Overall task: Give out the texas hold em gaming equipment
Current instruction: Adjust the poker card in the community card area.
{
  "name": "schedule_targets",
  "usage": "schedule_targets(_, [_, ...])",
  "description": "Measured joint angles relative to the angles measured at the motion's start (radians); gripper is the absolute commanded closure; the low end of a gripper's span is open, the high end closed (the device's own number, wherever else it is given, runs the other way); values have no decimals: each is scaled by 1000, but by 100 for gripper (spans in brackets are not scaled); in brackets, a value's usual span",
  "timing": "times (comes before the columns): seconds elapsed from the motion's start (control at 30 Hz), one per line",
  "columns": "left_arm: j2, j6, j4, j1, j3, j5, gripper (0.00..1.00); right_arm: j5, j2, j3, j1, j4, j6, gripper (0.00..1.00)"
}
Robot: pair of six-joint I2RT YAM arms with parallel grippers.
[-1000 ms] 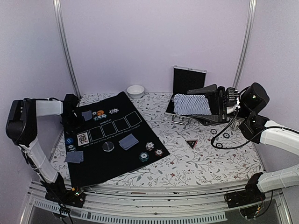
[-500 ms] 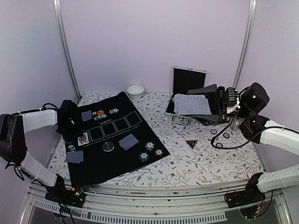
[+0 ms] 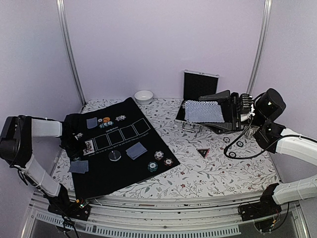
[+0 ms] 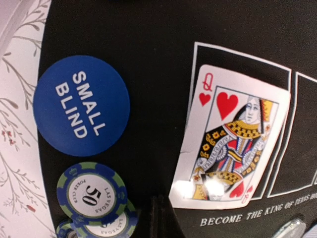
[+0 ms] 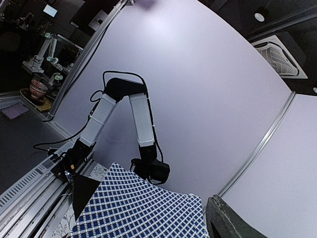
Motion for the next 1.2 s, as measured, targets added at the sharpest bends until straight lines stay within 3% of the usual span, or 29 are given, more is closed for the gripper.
schedule_targets(1.2, [11,-8,71,11,-8,73,100,2,0,0,0,0,0,36])
